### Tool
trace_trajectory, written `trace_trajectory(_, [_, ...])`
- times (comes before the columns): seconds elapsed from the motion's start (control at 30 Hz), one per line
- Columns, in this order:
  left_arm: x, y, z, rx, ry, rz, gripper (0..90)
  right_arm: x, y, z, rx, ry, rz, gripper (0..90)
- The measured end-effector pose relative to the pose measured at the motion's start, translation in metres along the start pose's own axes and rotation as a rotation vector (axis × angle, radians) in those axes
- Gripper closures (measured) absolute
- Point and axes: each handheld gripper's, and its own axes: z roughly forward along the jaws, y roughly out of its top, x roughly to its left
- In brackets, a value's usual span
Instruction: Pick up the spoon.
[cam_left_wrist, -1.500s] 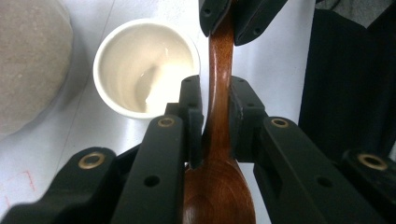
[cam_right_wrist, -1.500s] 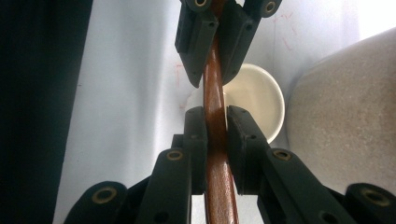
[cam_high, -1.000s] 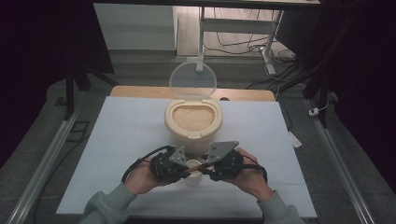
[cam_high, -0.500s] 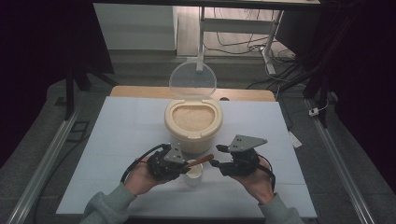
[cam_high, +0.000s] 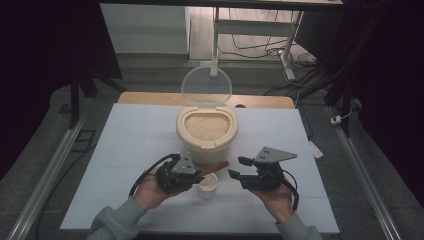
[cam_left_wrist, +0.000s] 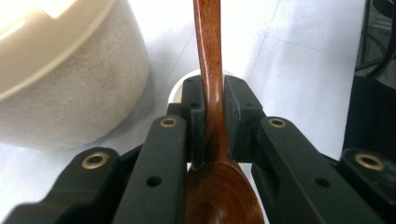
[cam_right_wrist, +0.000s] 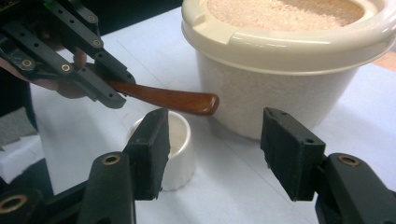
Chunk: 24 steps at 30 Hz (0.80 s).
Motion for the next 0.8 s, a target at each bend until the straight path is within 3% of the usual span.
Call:
trace_trajectory(0.33, [-0.003, 0.001, 0.002, -0.019, 0.011, 0.003, 78.8, 0.002, -0.003, 0.006, -0.019, 0.018, 0.042, 39.0])
trace_trajectory(0.63, [-0.007, 0.002, 0.000, -0.065, 0.033, 0.007, 78.8, 0.009, -0.004, 0.009, -0.036, 0.023, 0.063, 37.2])
trace_trajectory(0.8, [-0.010, 0.002, 0.002, -0.070, 0.037, 0.011, 78.8, 0.011, -0.006, 0.015, -0.051, 0.030, 0.099, 36.9])
